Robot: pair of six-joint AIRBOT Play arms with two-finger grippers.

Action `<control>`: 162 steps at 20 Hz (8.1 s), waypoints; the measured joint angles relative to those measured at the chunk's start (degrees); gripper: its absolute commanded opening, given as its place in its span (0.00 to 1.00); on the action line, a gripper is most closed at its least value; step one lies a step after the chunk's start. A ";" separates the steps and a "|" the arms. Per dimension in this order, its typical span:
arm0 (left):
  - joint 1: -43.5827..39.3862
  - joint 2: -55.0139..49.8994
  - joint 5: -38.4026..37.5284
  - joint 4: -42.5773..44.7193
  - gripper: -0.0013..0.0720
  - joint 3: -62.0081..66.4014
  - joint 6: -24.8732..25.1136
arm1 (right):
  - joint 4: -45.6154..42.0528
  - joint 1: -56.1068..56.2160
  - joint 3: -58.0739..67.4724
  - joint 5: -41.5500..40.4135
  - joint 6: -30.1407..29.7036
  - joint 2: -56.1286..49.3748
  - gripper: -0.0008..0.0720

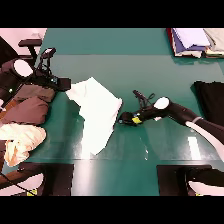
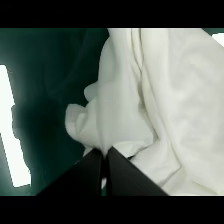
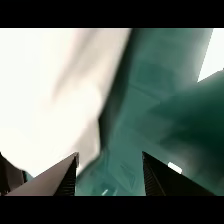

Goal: Fold the shirts.

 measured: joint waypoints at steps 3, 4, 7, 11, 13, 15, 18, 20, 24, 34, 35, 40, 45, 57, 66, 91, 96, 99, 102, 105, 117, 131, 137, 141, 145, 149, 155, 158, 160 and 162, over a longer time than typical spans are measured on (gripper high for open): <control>0.00 0.00 -0.07 0.39 0.05 0.00 0.00 | 0.39 1.27 6.16 -0.72 -0.13 -5.88 0.31; 0.00 0.00 -0.07 0.46 0.05 0.00 0.00 | 0.42 1.49 7.98 -0.72 -0.17 -7.58 0.10; 0.00 0.04 -0.11 0.72 0.05 0.15 0.04 | -0.44 1.51 11.61 -0.46 -0.20 -10.51 0.03; 1.36 1.62 -0.55 1.11 0.05 3.26 0.72 | -10.91 -2.93 15.34 1.99 2.14 -6.88 0.03; 2.32 4.11 -0.57 1.38 0.05 6.60 1.01 | -19.47 -6.95 17.97 5.03 4.42 -2.12 0.03; 2.84 7.56 -0.55 1.25 0.05 10.73 1.31 | -27.65 -11.45 21.57 8.46 5.86 3.69 0.03; 3.21 13.22 -0.50 -0.83 0.05 17.05 2.12 | -36.44 -17.62 28.00 12.94 6.93 12.85 0.03; 3.30 16.96 -0.50 -2.73 0.05 20.57 2.67 | -40.41 -20.41 32.20 15.21 7.19 18.47 0.03; 3.37 23.52 -0.79 -6.71 0.05 24.98 3.32 | -45.83 -22.93 38.97 18.01 7.30 28.26 0.03; 3.41 31.36 -1.73 -12.59 0.05 37.51 3.54 | -50.29 -23.85 47.08 27.15 7.63 39.32 0.03; 3.41 31.19 -1.75 -12.07 0.05 38.14 3.52 | -50.34 -23.85 47.28 29.00 7.89 38.56 0.03; 3.39 23.98 -7.41 -2.34 0.05 35.19 1.62 | -50.25 -23.85 47.63 40.92 9.86 27.17 0.03; 3.39 8.31 -8.24 1.16 0.05 23.32 0.90 | -50.27 -23.87 47.71 44.57 10.45 9.29 0.03; 4.98 -12.39 -1.70 2.01 0.75 19.54 1.40 | -30.62 -31.19 47.06 29.20 4.15 -11.17 0.60; 7.63 -1.90 -2.86 -6.23 0.75 -10.60 1.86 | -20.26 -38.45 22.64 29.68 -1.88 6.23 0.60; 1.33 -0.55 8.48 -19.98 0.05 -13.90 6.05 | -22.82 -63.14 -6.60 23.87 -3.54 11.30 0.68; 1.33 -0.55 8.55 -20.06 0.05 -13.51 6.05 | -16.90 -60.11 -7.39 17.27 -5.22 7.28 0.39; 1.33 -0.52 8.55 -20.09 0.05 -13.44 6.05 | -17.11 -56.24 -5.40 12.48 -5.66 5.75 0.03; 1.33 0.90 7.87 -19.96 0.05 -13.40 6.36 | -17.38 -53.22 -1.88 11.76 -6.16 6.10 0.03; 1.33 6.54 7.21 -19.02 0.05 -11.91 6.75 | -19.71 -51.23 4.07 14.08 -6.54 10.56 0.03; 1.33 29.11 4.66 -15.52 0.05 33.48 4.68 | -23.76 -50.01 44.63 19.91 -5.99 37.33 0.03; 1.27 17.27 -10.08 2.21 0.05 32.52 -4.50 | -29.40 -47.36 57.92 37.68 1.11 20.55 0.03; 1.33 -0.22 -6.08 0.11 0.05 16.90 -3.87 | -35.04 -40.83 44.65 36.94 1.31 2.69 0.03; 1.40 -11.39 1.49 -2.14 0.05 16.90 -0.39 | -36.28 -39.28 48.92 33.62 1.33 -9.81 0.03; 3.06 -17.40 4.94 -3.65 0.05 21.59 0.90 | -36.39 -38.80 57.83 32.72 1.33 -17.62 0.03; 5.53 -19.19 -2.89 -4.98 0.05 24.79 2.69 | -36.68 -38.53 59.65 34.25 1.33 -18.05 0.03; 5.22 -19.74 -14.45 -5.84 0.05 17.18 6.51 | -37.86 -37.00 42.34 30.45 1.33 -9.79 0.03; 4.46 -19.80 -14.97 -6.23 0.37 11.96 5.92 | -38.18 -36.65 33.59 26.95 1.33 -6.12 0.35; 4.44 -19.58 -14.47 -6.21 0.59 10.10 4.42 | -38.21 -36.74 29.92 25.46 1.31 -4.20 0.60; 4.26 -18.10 -14.01 -6.23 0.59 9.09 3.58 | -37.62 -37.53 28.00 25.18 1.33 -2.08 0.60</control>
